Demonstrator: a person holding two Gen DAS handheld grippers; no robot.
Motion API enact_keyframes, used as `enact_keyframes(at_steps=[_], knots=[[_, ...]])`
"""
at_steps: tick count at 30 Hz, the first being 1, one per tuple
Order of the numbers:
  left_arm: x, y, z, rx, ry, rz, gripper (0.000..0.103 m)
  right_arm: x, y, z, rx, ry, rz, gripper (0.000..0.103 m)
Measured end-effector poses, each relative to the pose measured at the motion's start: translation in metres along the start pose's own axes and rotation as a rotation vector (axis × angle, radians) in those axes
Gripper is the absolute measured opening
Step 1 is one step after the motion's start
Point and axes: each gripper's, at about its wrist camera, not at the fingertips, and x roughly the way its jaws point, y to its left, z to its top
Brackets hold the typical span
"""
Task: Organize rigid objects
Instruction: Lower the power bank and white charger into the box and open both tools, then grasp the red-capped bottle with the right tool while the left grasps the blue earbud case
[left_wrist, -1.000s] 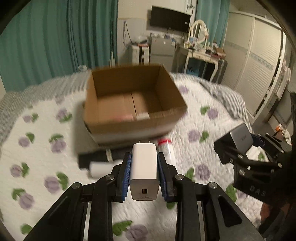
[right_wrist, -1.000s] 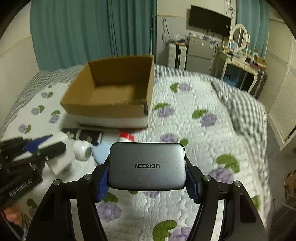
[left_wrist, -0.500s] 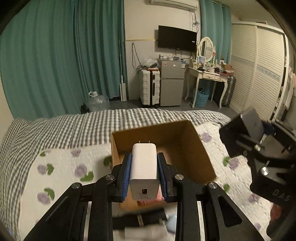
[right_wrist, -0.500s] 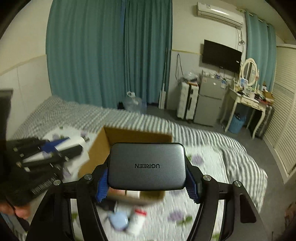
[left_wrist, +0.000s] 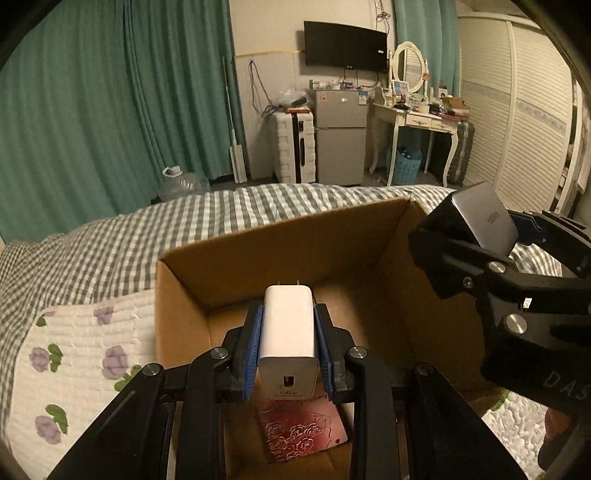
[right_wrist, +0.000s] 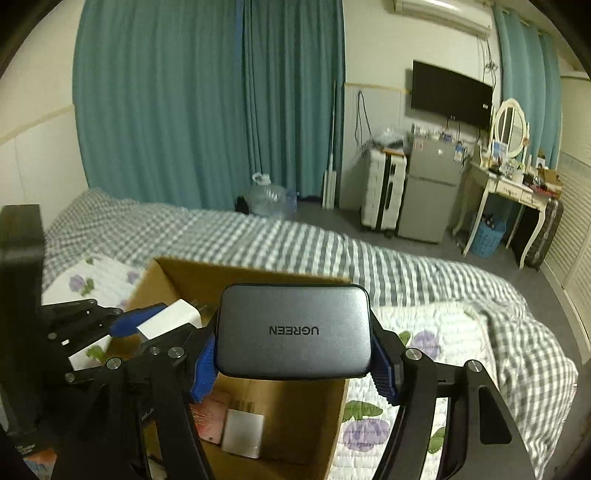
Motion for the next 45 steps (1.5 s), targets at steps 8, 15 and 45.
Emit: enact_keyframes(at_steps=[8,15,45], knots=[[-0.013,0.007,0.005,-0.055,-0.014,0.04,0.06,0.003,-0.016,-0.007,0.014,0.02,-0.007,0.066],[-0.043,0.029,-0.006,-0.073,-0.011,0.051,0.06,0.011,-0.008,-0.006,-0.002,0.038,-0.007,0.067],[-0.12,0.074,-0.127,-0.135,0.07,0.098,0.067,-0.078,0.021,-0.138,0.005,0.14,-0.113,0.091]])
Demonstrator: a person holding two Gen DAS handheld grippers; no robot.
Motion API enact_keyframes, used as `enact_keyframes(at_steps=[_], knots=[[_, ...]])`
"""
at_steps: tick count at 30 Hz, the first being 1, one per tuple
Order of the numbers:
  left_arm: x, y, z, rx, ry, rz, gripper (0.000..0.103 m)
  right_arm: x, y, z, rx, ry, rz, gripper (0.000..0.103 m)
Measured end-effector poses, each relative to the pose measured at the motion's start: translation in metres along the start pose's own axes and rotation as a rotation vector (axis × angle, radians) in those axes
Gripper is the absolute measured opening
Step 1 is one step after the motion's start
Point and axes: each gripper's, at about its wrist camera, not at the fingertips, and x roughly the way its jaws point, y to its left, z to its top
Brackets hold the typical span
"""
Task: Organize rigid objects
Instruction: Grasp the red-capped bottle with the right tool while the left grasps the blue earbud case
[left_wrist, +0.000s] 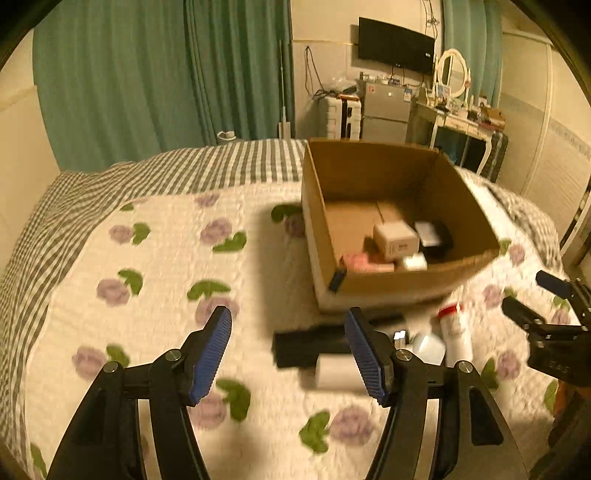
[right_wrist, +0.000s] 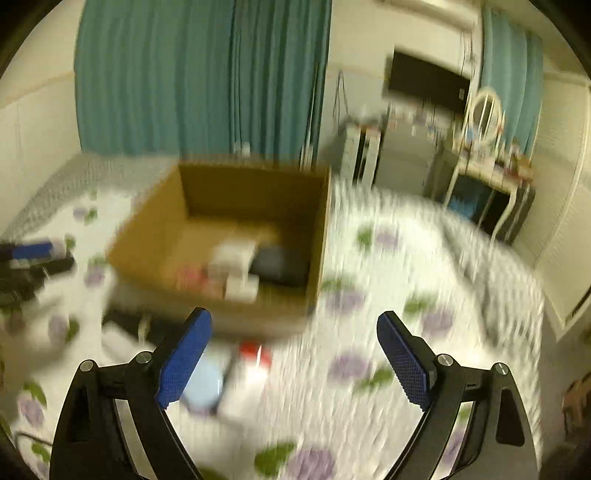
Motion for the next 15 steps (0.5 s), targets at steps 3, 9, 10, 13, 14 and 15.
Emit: enact_keyframes(at_steps=[3,9,10,13,14,15], knots=[[0.003,-0.005,-0.022,-0.003,0.022,-0.016,0.067,0.018,0.004,-0.01,-0.004,0.054,0.001,0.091],[0.028,-0.013,-0.056,-0.029,0.115,-0.042,0.067,0.055,0.011,-0.021,-0.008,0.143,0.036,0.07],[0.032,-0.014,-0.06,-0.027,0.127,-0.04,0.067,0.061,0.012,-0.024,-0.004,0.162,0.043,0.064],[0.04,-0.021,-0.068,-0.024,0.153,-0.047,0.067,0.076,0.015,-0.026,-0.001,0.201,0.072,0.063],[0.041,-0.024,-0.07,-0.024,0.158,-0.054,0.067,0.079,0.017,-0.026,-0.013,0.213,0.061,0.063],[0.041,-0.026,-0.07,-0.023,0.16,-0.057,0.067,0.082,0.02,-0.027,-0.029,0.224,0.049,0.062]])
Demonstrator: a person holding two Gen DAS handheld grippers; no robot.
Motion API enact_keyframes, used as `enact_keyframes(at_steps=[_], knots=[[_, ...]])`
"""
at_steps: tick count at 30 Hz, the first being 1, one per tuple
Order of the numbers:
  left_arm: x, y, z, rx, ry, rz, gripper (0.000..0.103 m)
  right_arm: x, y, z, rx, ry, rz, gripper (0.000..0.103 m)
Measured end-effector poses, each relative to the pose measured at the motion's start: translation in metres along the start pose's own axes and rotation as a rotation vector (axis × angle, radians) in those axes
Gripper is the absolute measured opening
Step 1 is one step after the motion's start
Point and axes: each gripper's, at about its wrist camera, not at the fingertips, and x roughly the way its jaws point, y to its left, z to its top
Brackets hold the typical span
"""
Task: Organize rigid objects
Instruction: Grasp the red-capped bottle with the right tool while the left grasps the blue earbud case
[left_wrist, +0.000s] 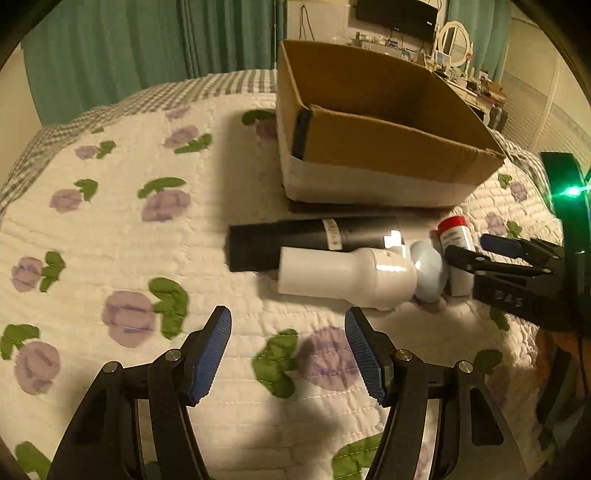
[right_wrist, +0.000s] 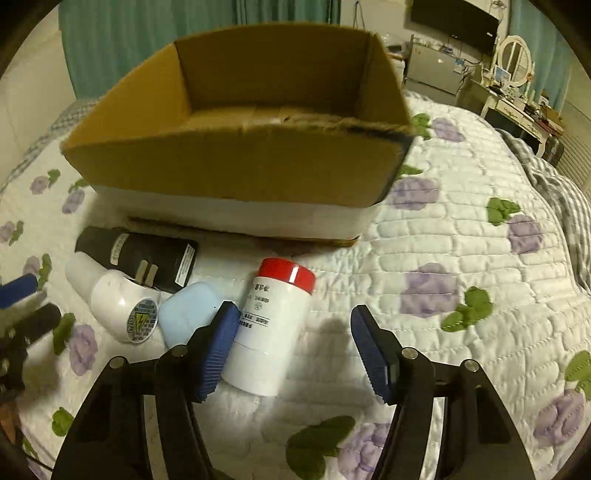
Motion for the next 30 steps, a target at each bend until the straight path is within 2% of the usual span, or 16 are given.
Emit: enact_keyframes(at_steps=[4,9,15,18,21,23,27,30], knots=[[0.002,-0.012,-0.003,0.012,0.008,-0.005,0.067,0.013,0.006,-0.003,-0.031,0.048,0.004,0.038],[-0.003,-0.035,-0.003,0.027,0.016,-0.052,0.067,-0.009,-0.004,-0.002,-0.015,-0.009,0.004,0.037],[0.0,-0.074,0.007,0.099,0.036,-0.145,0.067,-0.055,-0.049,-0.001,0.093,-0.116,0.005,0.037],[0.013,-0.094,0.011,0.134,0.066,-0.183,0.067,-0.063,-0.06,-0.004,0.137,-0.13,0.019,0.037],[0.026,-0.103,0.018,0.12,0.086,-0.242,0.067,-0.062,-0.071,-0.006,0.172,-0.129,0.047,0.037],[0.037,-0.107,0.022,0.105,0.079,-0.223,0.067,-0.062,-0.068,-0.006,0.176,-0.13,0.055,0.037],[0.056,-0.108,0.027,0.088,0.089,-0.101,0.067,-0.065,-0.066,-0.01,0.173,-0.134,0.065,0.037],[0.059,-0.109,0.03,0.077,0.065,-0.085,0.067,-0.064,-0.065,-0.008,0.169,-0.127,0.065,0.037]])
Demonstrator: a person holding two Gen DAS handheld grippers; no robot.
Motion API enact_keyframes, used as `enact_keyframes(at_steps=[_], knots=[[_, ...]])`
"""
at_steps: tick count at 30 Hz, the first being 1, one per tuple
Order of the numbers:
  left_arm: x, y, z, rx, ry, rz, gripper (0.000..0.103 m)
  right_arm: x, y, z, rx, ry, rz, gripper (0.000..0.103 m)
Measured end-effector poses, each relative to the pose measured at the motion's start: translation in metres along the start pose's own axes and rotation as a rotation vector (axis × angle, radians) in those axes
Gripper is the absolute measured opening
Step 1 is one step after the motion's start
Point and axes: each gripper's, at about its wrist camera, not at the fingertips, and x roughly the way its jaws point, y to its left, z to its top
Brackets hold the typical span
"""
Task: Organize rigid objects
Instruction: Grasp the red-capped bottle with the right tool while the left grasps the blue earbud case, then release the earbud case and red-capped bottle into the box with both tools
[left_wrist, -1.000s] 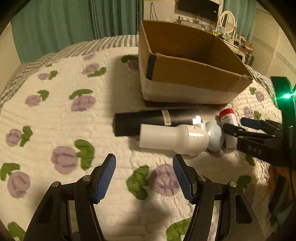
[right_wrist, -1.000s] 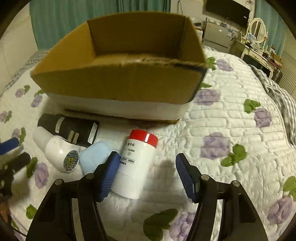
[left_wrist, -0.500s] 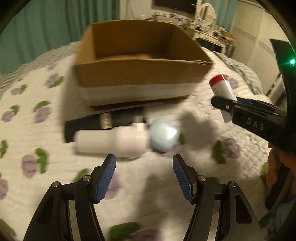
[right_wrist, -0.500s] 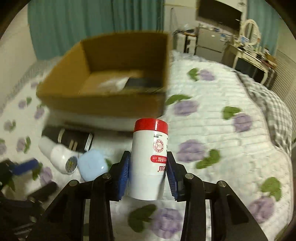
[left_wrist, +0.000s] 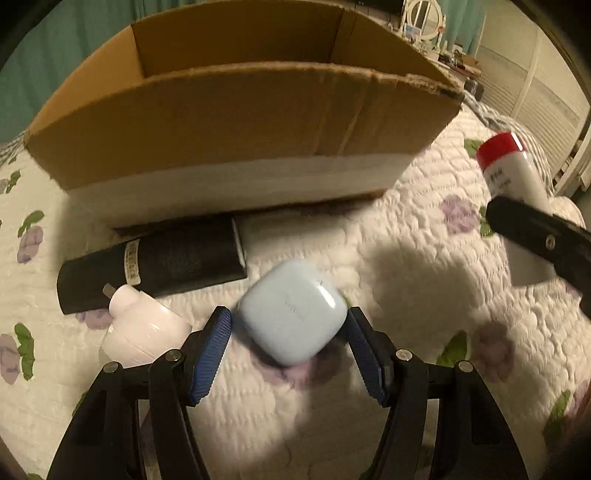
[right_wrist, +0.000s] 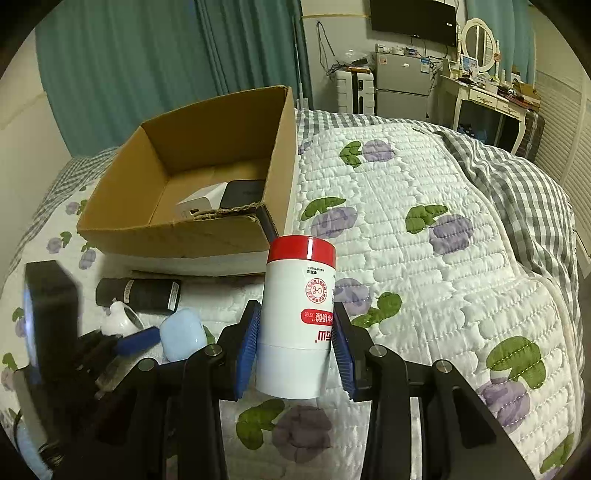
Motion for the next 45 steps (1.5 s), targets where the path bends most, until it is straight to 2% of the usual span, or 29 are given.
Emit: enact_keyframes(at_steps=[6,10,14,17,26,27,31,37,45], knots=[[0.01,-0.012,0.005,0.075,-0.038,0.074,0.067,0.004,0.004,0.001,-0.015,0.013,-0.002,0.037],[0.005,-0.008,-0.002,0.098,-0.045,0.037,0.059,0.009,0.004,0.0,-0.017,0.026,-0.007,0.037],[-0.005,-0.002,-0.01,0.107,-0.035,-0.007,0.059,0.007,0.006,-0.001,-0.025,0.023,-0.01,0.037],[-0.021,0.013,-0.015,0.077,-0.049,-0.033,0.059,0.006,0.006,0.0,-0.027,0.017,-0.015,0.037],[-0.078,0.049,-0.027,0.094,-0.132,0.009,0.059,-0.007,0.016,0.0,-0.064,-0.014,-0.028,0.037],[-0.08,0.04,-0.02,0.097,-0.14,0.01,0.059,-0.012,0.018,0.001,-0.07,-0.019,-0.027,0.037],[-0.111,0.055,-0.009,0.102,-0.186,0.015,0.059,-0.033,0.02,0.009,-0.089,-0.054,-0.036,0.037],[-0.151,0.066,0.016,0.087,-0.263,0.006,0.059,-0.072,0.021,0.035,-0.13,-0.115,-0.104,0.037],[-0.169,0.061,0.073,0.091,-0.339,-0.009,0.059,-0.103,0.044,0.076,-0.175,-0.197,-0.086,0.037]])
